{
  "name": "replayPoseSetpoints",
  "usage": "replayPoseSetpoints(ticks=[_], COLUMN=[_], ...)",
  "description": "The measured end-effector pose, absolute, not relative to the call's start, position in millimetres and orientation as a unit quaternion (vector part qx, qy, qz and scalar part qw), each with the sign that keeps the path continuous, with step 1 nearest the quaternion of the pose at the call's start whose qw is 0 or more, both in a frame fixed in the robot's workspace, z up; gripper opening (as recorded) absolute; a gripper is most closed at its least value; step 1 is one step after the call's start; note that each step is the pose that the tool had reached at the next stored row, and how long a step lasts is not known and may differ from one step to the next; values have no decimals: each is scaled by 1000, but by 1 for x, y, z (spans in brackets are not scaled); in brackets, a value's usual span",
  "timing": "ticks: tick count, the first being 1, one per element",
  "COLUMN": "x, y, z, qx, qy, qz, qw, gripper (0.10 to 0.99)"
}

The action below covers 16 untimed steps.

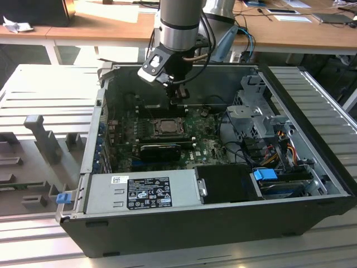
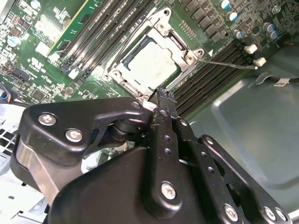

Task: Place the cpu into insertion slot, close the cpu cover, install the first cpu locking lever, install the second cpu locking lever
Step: 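Install the first cpu locking lever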

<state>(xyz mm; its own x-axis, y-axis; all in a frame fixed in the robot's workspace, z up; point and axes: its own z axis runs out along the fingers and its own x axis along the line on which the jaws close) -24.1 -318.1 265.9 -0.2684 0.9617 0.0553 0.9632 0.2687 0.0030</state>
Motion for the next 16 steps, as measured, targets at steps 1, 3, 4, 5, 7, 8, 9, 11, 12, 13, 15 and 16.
replayPoseSetpoints(ticks=[1,3,4,5,7,8,9,11,12,13,15,16], x=[-24,-24,-24,-24,-24,-24,-24,-24,-24,-24,-24,-24], y=[-318,-318,-318,-318,-318,-318,-318,-318,-318,-318,-318,-318], z=[266,266,266,266,266,266,266,266,266,266,266,266], qx=[-599,-594,-592,-590,-588,-586,-581,-579,-578,-575,-572,-570], qy=[-800,-804,-805,-807,-808,-810,-813,-815,-816,-818,-820,-821], qz=[-18,-18,-18,-18,-17,-17,-17,-17,-17,-17,-17,-17], qw=[21,21,21,21,21,22,22,22,22,22,22,22], gripper=[106,106,106,106,106,106,106,106,106,106,106,106])
